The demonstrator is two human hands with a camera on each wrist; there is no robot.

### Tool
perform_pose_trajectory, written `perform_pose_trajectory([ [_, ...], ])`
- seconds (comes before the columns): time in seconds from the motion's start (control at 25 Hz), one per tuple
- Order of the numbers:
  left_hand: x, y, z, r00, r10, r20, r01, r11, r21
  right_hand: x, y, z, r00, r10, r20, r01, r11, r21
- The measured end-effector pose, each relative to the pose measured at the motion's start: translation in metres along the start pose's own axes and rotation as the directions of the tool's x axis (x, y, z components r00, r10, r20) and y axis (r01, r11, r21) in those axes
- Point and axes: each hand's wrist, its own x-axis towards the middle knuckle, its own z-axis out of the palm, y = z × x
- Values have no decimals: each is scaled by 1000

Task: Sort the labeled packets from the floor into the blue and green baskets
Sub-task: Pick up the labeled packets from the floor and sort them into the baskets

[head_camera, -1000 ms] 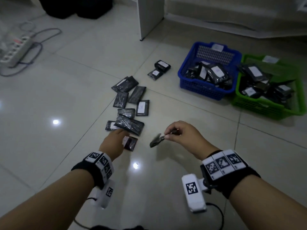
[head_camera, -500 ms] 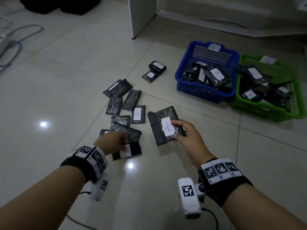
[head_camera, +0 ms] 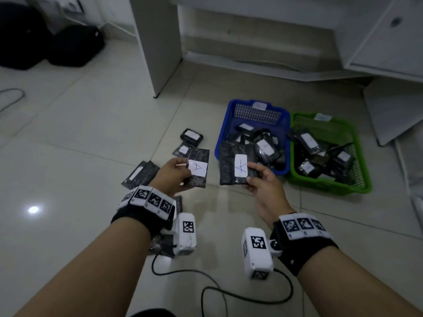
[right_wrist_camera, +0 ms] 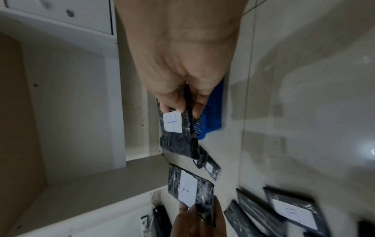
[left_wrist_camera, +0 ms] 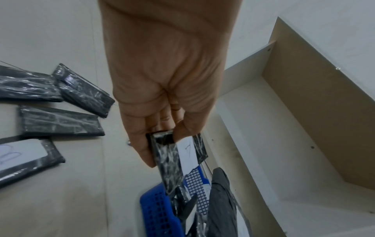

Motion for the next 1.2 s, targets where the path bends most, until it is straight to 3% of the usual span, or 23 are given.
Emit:
perform_pose_trajectory([
  [0.16,-8,30,25,1000,28,-2,-28,998,-61,14,-41,5,991,30,-128,-21,998,67],
  [0.36,21,35,64,998,53,19,-51,996,-69,51,-52,-12,971,61,-230,-21,985,170],
  [0.56,64,47,105,993,47,-111,-57,995,-81,119,-69,-25,964,121,-237,-75,978,197],
  [0.88,150,46,132,991,39,-128,-18,987,159,210,-49,-29,934,171,-313,-162,985,54],
  [1.04,183,39,137,993,119,-26,-86,841,535,237,-40,-22,950,172,-261,-145,982,120],
  [1.2,198,40,135,960,240,143,-272,682,679,244,-37,-18,967,168,-189,-165,986,29],
])
